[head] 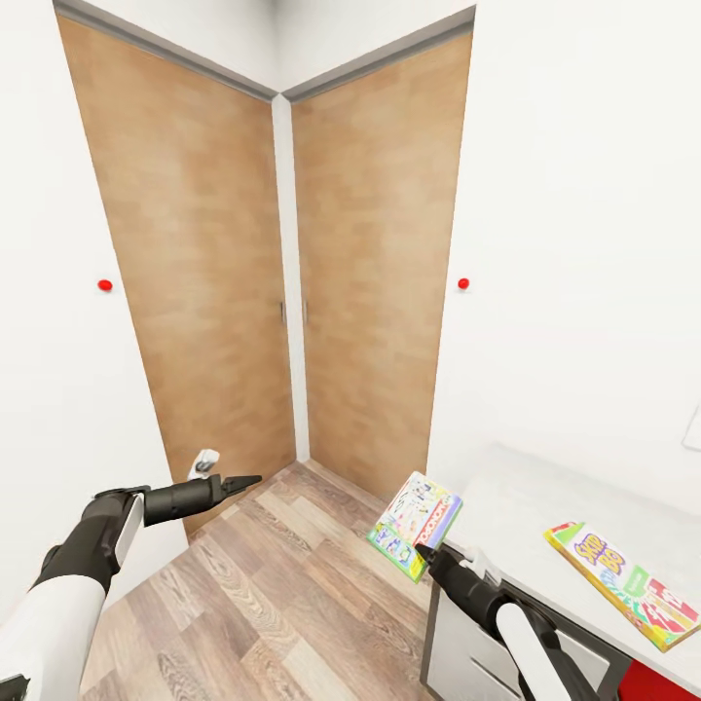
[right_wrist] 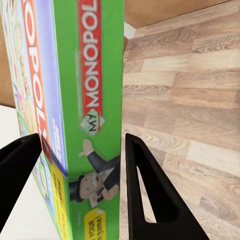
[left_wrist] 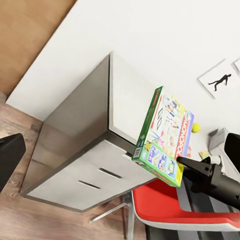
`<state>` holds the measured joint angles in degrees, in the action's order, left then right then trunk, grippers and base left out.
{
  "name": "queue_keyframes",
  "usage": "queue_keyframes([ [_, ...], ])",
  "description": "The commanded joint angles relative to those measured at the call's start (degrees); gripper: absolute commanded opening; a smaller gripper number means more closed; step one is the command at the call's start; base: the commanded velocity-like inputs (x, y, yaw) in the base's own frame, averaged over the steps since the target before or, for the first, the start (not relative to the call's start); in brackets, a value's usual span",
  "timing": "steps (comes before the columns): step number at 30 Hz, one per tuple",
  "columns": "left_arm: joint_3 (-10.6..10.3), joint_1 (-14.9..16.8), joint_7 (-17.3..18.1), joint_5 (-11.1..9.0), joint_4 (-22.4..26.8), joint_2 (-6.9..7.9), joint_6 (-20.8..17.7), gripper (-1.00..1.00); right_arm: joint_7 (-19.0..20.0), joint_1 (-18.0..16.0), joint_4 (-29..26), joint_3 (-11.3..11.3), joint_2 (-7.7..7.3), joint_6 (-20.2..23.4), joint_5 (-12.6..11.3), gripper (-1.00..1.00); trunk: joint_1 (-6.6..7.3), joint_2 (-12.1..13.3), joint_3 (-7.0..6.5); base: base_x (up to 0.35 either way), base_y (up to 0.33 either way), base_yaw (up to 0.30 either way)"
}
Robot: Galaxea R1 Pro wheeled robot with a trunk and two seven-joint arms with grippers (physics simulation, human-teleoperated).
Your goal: Put all the toys in the child's room - the three board games (two on the bed and one on the table), the two jigsaw puzzles on the table, and the tennis ball on the table - inside the toy box on the table in the child's room.
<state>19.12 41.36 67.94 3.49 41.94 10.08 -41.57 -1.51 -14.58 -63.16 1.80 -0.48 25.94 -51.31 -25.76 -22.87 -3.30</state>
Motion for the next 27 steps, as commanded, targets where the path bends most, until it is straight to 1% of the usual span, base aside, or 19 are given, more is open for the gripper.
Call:
queue_keyframes([
  [1,0.2,0.0,0.4,0.3,0.0,-0.05,-0.5,1.00,-0.2,0.0,0.0,0.1,-0.05,0.1,-0.3,-1.00,-0.02,0.0,0.03,0.000,0.000,0.000],
  [6,0.2,0.0,0.5,0.3,0.0,-0.02,-0.5,1.00,-0.2,0.0,-0.3,0.1,-0.05,0.1,-0.3,-1.00,-0.02,0.0,0.02,0.000,0.000,-0.004],
  [9,0.2,0.0,0.5,0.2,0.0,-0.02,-0.5,1.00,-0.2,0.0,-0.3,0.2,-0.05,0.1,-0.3,-1.00,-0.02,0.0,-0.08,0.000,0.000,-0.108],
  [27,0.2,0.0,0.4,0.3,0.0,-0.06,-0.5,1.00,-0.2,0.0,-0.1,0.0,-0.05,0.1,-0.3,-1.00,-0.02,0.0,-1.07,0.000,0.000,-0.204],
])
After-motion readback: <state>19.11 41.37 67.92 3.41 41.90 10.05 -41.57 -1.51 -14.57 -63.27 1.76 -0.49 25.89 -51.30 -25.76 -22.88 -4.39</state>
